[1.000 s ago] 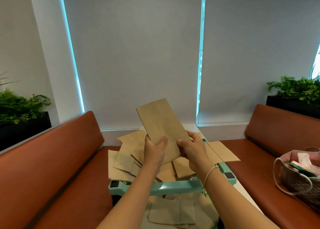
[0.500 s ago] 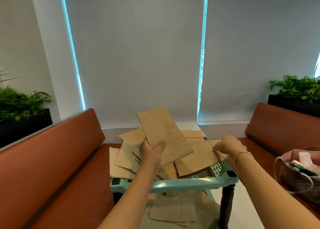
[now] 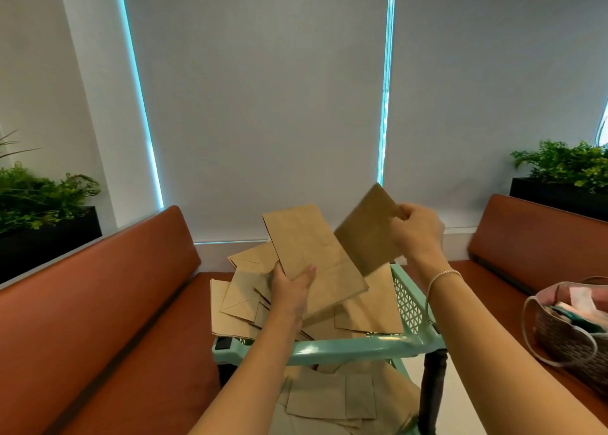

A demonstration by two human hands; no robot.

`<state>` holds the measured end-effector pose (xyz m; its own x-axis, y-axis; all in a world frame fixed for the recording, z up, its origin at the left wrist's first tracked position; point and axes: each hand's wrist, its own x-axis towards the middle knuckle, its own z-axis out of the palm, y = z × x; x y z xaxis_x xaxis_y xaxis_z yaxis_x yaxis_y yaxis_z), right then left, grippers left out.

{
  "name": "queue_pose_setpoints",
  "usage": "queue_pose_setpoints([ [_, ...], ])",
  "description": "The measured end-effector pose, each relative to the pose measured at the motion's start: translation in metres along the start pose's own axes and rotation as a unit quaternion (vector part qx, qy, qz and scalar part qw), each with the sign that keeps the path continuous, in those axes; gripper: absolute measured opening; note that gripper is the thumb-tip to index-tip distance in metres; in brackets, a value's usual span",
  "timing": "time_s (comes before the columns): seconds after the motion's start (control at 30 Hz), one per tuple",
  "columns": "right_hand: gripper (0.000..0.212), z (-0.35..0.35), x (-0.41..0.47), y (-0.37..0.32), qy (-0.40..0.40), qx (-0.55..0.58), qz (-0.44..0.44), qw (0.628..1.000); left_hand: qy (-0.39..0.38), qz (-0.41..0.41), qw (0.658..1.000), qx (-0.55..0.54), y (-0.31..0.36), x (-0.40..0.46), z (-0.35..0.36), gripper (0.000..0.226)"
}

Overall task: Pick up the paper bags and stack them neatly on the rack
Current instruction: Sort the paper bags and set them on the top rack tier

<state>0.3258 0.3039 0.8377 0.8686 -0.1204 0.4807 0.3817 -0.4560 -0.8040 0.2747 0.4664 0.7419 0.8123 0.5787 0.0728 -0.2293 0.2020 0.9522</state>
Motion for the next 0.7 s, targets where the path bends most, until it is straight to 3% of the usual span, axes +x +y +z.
queue_pose_setpoints([
  [0.07, 0.028, -0.001, -0.013, -0.014, 0.041, 0.092, -0.072, 0.992, 0.000, -0.009, 1.000, -0.004, 0.001, -0.001, 0.000, 0.052],
  [0.13, 0.027, 0.005, -0.026, -0.017, -0.002, 0.114, -0.154, 0.982, 0.009, -0.019, 1.000, -0.004, 0.001, 0.001, 0.000, 0.038],
  [0.2, 0.027, 0.017, -0.035, -0.008, -0.098, 0.058, -0.213, 0.971, 0.020, -0.024, 0.999, 0.021, 0.002, 0.003, 0.000, 0.024],
  [0.3, 0.029, 0.028, -0.043, 0.010, -0.238, -0.106, -0.234, 0.937, 0.029, -0.014, 0.999, 0.010, 0.004, 0.001, -0.001, 0.019],
  [0.4, 0.024, 0.036, -0.049, 0.022, -0.289, -0.158, -0.266, 0.906, 0.052, 0.007, 0.998, -0.022, 0.010, -0.003, 0.000, 0.034],
  [0.5, 0.022, 0.039, -0.052, 0.026, -0.293, -0.139, -0.258, 0.910, 0.053, 0.011, 0.998, -0.024, 0.011, -0.003, 0.000, 0.051],
  [0.6, 0.019, 0.038, -0.050, 0.028, -0.287, -0.101, -0.222, 0.926, 0.045, 0.026, 0.998, -0.033, 0.009, -0.004, -0.001, 0.051],
  [0.7, 0.020, 0.039, -0.052, 0.026, -0.233, -0.029, -0.153, 0.960, 0.042, 0.019, 0.999, -0.027, 0.006, -0.002, -0.002, 0.063],
])
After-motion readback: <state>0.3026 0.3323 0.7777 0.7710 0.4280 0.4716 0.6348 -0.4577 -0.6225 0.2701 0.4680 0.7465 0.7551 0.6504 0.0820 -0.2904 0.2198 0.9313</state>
